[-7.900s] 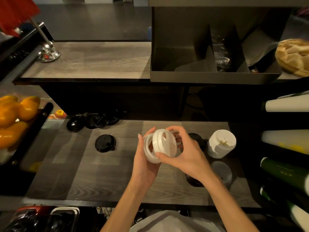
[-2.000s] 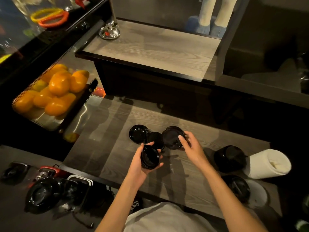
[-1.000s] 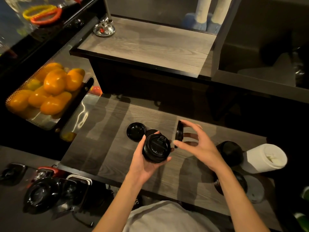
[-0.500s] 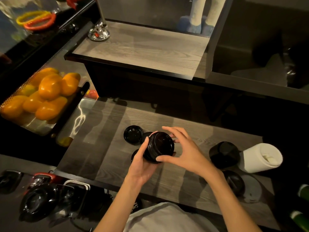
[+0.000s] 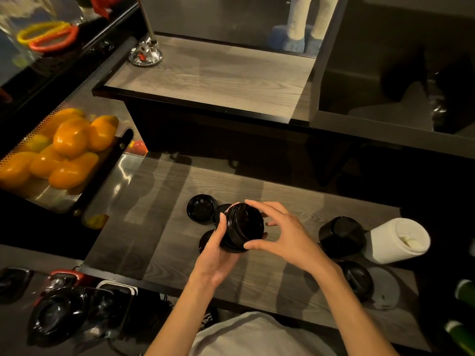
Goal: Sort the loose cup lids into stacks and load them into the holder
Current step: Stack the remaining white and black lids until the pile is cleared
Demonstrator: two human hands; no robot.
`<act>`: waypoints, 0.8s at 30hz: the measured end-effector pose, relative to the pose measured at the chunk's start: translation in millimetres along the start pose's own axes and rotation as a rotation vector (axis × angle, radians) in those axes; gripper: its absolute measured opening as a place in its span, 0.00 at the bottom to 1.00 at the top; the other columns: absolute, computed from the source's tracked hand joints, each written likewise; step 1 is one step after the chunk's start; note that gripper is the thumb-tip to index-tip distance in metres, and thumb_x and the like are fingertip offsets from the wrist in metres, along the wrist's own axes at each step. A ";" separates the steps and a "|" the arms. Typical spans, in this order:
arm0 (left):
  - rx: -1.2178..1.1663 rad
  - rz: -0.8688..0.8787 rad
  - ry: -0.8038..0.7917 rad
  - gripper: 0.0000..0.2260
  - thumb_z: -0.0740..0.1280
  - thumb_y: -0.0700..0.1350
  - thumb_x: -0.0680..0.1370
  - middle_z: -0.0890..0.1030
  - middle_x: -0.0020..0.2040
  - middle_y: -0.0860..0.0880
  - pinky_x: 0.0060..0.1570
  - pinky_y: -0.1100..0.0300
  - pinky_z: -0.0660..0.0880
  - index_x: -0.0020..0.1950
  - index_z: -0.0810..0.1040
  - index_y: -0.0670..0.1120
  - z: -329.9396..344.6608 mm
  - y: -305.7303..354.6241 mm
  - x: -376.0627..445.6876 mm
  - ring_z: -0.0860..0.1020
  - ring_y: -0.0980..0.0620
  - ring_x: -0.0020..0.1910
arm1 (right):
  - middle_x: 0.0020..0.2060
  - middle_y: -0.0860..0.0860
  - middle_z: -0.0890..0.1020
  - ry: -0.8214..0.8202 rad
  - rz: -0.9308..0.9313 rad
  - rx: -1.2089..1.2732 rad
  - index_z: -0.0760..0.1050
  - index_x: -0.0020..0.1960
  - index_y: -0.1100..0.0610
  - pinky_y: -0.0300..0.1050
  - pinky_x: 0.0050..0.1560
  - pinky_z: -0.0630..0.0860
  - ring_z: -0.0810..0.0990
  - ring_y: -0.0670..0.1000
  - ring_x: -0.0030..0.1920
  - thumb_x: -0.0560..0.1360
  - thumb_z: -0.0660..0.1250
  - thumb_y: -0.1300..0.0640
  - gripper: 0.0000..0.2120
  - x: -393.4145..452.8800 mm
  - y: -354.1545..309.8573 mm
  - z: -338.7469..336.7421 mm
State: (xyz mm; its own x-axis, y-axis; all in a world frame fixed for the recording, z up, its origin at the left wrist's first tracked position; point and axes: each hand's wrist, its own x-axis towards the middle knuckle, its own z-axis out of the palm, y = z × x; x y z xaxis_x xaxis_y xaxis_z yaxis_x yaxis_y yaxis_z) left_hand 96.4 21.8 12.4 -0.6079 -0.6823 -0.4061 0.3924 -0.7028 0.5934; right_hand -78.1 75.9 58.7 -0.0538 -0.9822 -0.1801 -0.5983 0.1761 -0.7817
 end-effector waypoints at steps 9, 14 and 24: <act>0.338 0.157 -0.039 0.28 0.71 0.57 0.78 0.75 0.71 0.40 0.67 0.39 0.73 0.75 0.69 0.49 11.0 1.2 -1.1 0.75 0.39 0.71 | 0.66 0.33 0.75 0.041 0.114 0.235 0.67 0.72 0.28 0.33 0.57 0.73 0.75 0.35 0.65 0.69 0.77 0.37 0.35 -3.8 -1.3 4.3; 0.315 0.147 0.032 0.23 0.53 0.59 0.85 0.77 0.69 0.39 0.66 0.40 0.74 0.73 0.71 0.47 16.8 1.5 1.0 0.76 0.39 0.69 | 0.64 0.29 0.75 0.109 0.093 0.255 0.69 0.70 0.30 0.46 0.66 0.78 0.72 0.33 0.65 0.70 0.80 0.44 0.33 -6.3 -3.9 13.0; 0.160 0.071 0.151 0.24 0.50 0.55 0.86 0.74 0.71 0.36 0.70 0.40 0.68 0.73 0.73 0.43 6.6 5.4 3.1 0.70 0.34 0.73 | 0.69 0.36 0.72 0.214 0.072 0.190 0.64 0.74 0.33 0.47 0.69 0.74 0.70 0.36 0.68 0.70 0.80 0.45 0.39 -12.9 -6.3 -2.9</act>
State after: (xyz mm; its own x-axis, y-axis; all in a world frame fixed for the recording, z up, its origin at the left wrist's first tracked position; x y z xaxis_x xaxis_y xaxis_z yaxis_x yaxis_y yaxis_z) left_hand 92.1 17.2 18.9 -0.4678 -0.7598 -0.4516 0.3087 -0.6192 0.7220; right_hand -75.9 87.3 67.8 -0.2707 -0.9545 -0.1249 -0.4277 0.2355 -0.8727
